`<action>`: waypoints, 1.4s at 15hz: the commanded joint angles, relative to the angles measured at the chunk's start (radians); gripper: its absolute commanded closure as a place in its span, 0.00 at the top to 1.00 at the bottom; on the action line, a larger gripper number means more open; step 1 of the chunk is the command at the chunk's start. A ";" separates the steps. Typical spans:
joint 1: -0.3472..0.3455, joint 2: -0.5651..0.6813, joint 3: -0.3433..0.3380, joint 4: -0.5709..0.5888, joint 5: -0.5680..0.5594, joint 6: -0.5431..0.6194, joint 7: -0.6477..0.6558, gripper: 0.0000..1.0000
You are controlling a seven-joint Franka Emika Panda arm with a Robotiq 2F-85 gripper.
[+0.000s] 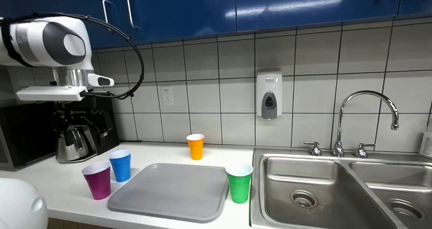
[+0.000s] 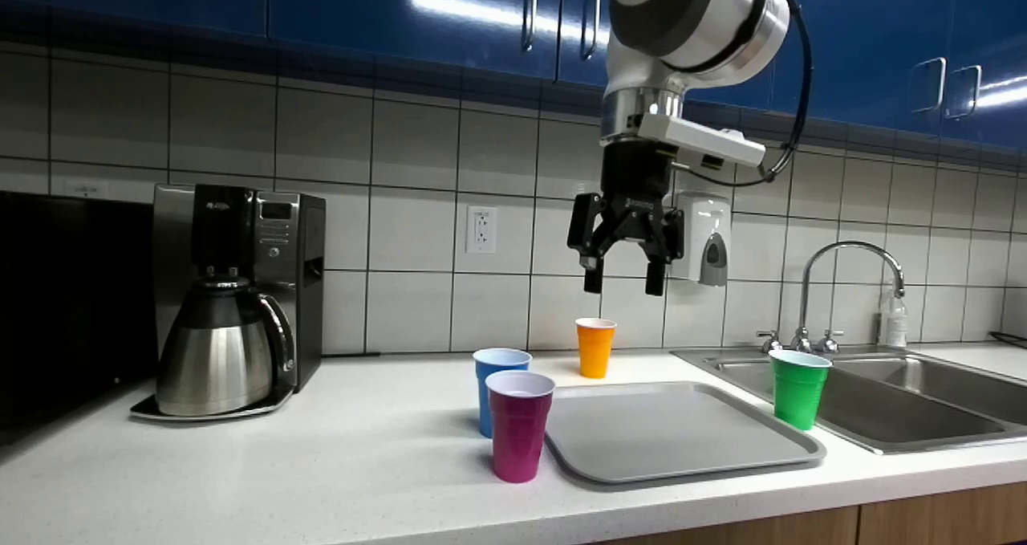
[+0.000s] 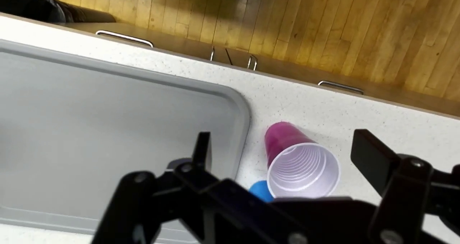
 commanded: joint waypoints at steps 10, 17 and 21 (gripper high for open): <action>-0.050 0.161 0.068 0.023 -0.234 0.205 0.254 1.00; -0.050 0.284 0.063 0.075 -0.276 0.243 0.362 1.00; -0.021 0.335 0.061 0.108 -0.240 0.224 0.382 1.00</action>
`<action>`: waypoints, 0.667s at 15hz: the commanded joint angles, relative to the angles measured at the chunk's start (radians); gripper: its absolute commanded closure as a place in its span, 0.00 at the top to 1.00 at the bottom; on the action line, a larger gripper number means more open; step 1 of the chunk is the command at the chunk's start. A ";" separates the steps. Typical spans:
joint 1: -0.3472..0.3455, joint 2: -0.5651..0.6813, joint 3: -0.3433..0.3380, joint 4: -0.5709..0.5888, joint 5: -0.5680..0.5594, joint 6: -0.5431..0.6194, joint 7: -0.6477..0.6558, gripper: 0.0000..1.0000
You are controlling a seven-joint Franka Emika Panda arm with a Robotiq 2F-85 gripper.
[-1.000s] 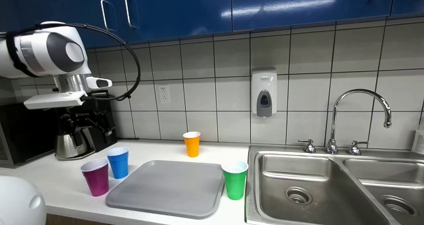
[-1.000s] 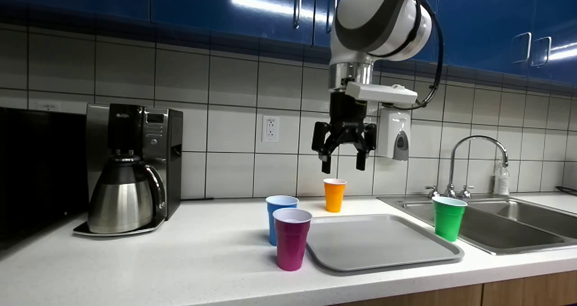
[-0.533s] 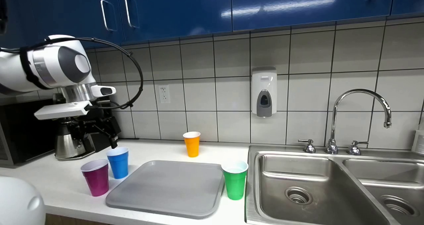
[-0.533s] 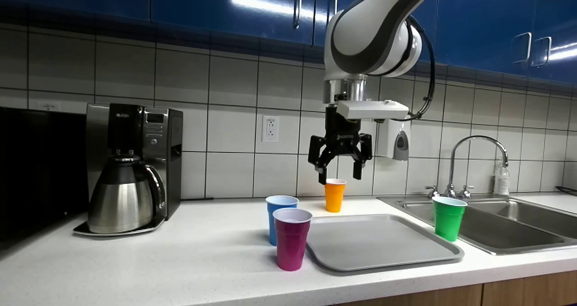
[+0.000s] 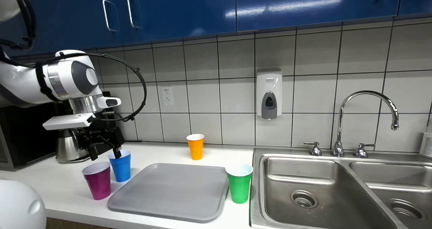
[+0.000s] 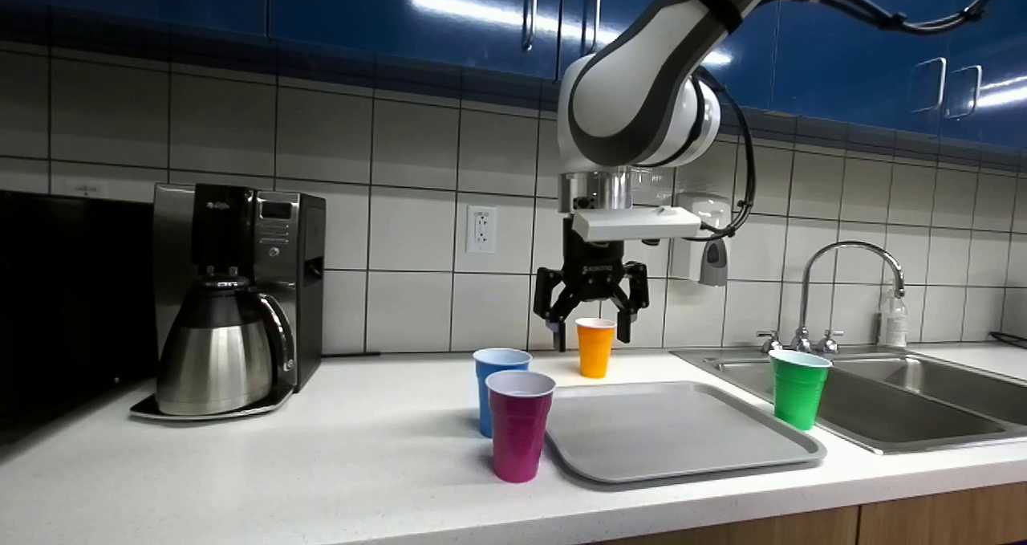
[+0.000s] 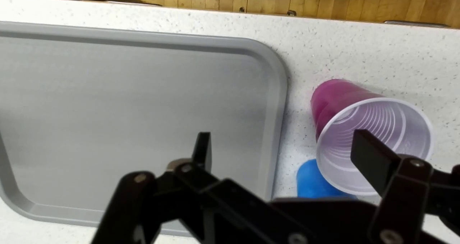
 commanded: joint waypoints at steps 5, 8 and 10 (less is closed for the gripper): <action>0.020 0.106 0.016 0.078 0.004 0.005 0.045 1.00; 0.034 0.139 0.015 0.091 0.000 0.019 0.046 1.00; 0.044 0.161 0.013 0.102 0.003 0.032 0.048 1.00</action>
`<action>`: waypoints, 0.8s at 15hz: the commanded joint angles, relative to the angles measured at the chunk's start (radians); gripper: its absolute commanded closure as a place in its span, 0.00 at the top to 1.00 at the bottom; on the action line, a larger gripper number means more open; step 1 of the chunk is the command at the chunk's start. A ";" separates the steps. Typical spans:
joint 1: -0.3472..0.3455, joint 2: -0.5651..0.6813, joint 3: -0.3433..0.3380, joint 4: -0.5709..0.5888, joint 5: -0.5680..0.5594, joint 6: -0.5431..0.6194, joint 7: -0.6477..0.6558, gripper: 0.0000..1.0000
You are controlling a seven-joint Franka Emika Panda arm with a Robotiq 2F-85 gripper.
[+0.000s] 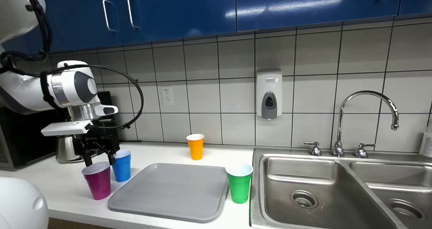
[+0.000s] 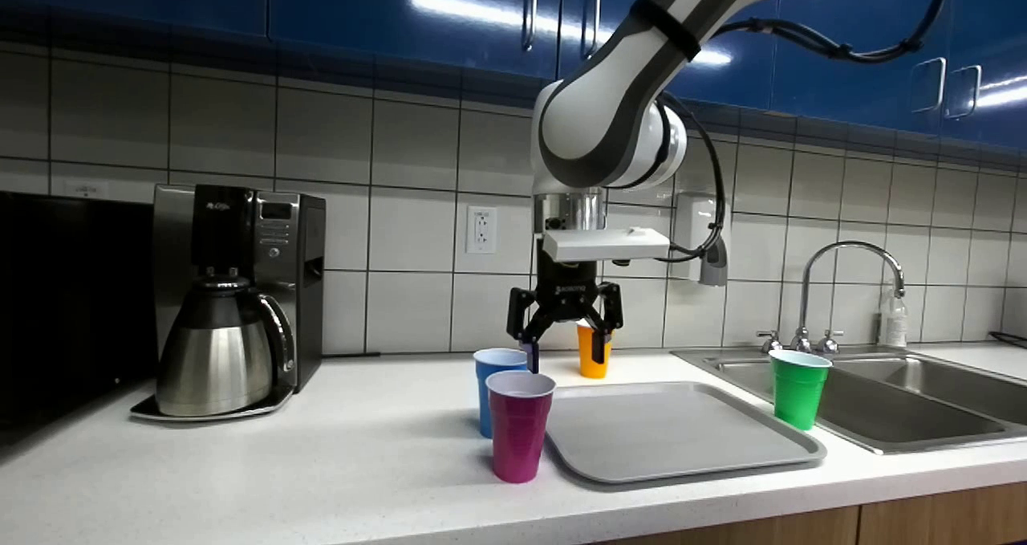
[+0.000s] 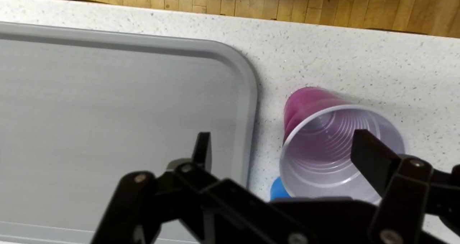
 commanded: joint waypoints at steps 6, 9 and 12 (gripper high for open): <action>0.024 0.090 -0.008 0.063 -0.020 0.056 0.026 1.00; 0.024 0.116 -0.019 0.080 -0.031 0.071 0.028 1.00; 0.027 0.142 -0.031 0.097 -0.037 0.081 0.028 1.00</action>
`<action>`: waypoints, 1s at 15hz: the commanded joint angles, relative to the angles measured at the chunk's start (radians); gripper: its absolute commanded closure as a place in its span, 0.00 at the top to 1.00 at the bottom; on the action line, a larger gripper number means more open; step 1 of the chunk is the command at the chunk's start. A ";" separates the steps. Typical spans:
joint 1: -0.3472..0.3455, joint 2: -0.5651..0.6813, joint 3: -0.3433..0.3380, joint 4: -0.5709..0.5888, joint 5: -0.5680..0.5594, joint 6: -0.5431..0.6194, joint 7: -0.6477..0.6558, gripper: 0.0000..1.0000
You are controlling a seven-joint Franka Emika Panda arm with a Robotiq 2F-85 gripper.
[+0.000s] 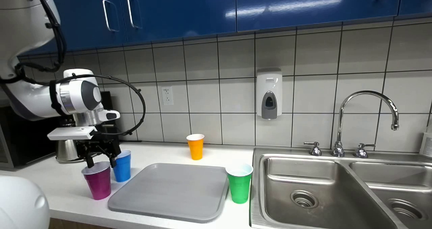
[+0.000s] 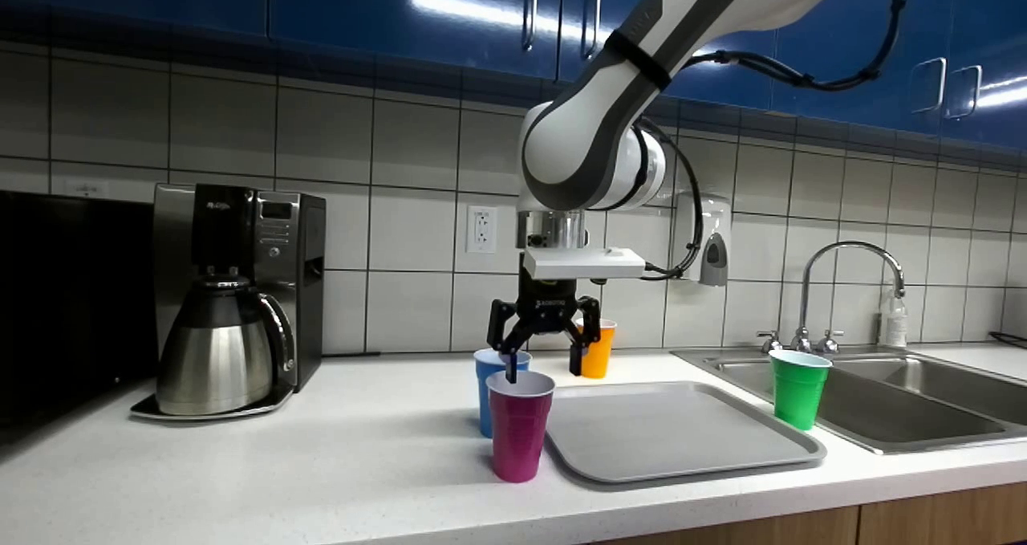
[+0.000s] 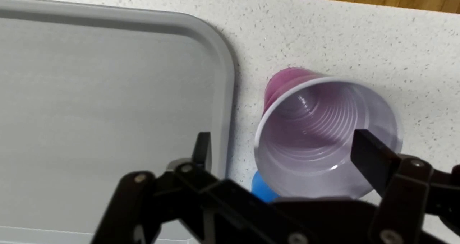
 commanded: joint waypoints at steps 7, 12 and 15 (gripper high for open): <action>0.024 0.094 -0.028 0.065 -0.018 0.022 0.009 1.00; 0.037 0.097 -0.036 0.066 -0.034 0.019 0.006 0.49; 0.038 0.089 -0.042 0.059 -0.035 0.022 0.012 0.27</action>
